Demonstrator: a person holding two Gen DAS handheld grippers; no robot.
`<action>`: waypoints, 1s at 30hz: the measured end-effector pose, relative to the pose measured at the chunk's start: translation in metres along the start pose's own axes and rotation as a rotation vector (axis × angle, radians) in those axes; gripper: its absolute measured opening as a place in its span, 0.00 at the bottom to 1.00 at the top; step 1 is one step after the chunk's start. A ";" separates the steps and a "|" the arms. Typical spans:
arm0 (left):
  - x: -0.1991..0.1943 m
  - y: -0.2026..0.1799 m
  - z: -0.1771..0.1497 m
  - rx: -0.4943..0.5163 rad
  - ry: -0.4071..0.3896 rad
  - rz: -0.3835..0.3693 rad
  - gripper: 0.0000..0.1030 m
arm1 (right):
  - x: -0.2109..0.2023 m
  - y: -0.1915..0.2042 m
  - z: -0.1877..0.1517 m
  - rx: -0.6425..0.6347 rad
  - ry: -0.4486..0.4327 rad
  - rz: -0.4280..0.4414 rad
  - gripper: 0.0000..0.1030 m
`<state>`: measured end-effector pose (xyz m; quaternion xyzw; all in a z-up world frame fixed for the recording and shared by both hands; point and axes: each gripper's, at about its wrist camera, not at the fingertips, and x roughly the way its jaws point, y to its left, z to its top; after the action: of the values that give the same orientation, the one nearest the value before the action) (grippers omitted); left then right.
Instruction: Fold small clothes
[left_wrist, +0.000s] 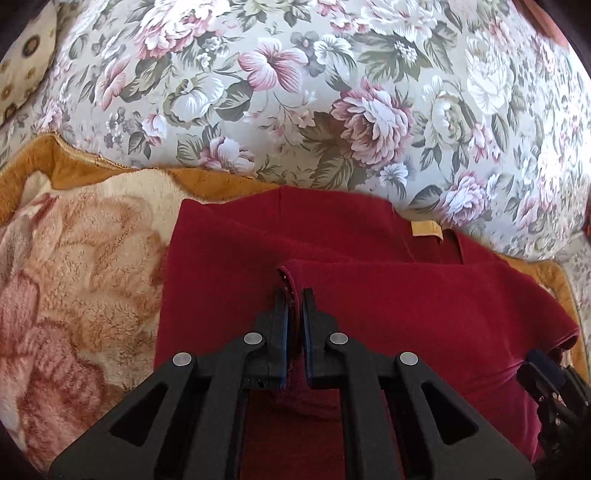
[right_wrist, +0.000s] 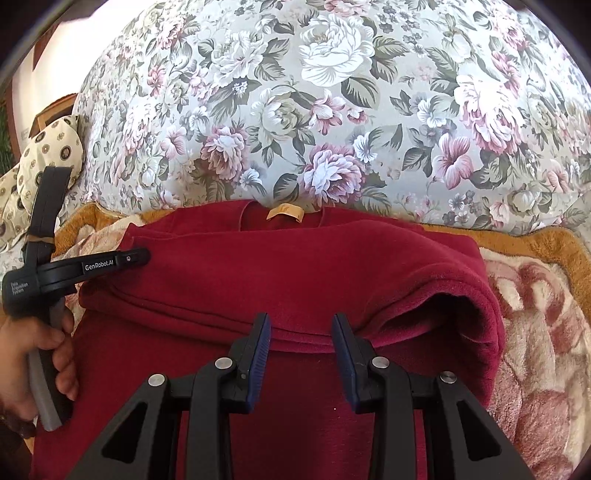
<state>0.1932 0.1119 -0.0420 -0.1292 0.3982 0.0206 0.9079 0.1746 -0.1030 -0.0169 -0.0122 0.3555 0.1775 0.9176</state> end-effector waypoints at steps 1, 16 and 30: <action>0.000 0.001 -0.001 -0.006 -0.005 -0.008 0.05 | -0.003 0.001 0.001 -0.008 -0.012 -0.006 0.32; 0.001 0.010 -0.003 -0.055 -0.021 -0.068 0.06 | 0.015 -0.083 0.013 0.071 0.161 0.079 0.28; 0.001 0.014 -0.005 -0.085 -0.023 -0.095 0.06 | -0.065 -0.123 0.029 0.123 -0.013 0.046 0.29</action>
<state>0.1884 0.1239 -0.0488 -0.1859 0.3799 -0.0042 0.9061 0.1901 -0.2345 0.0350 0.0535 0.3598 0.1767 0.9146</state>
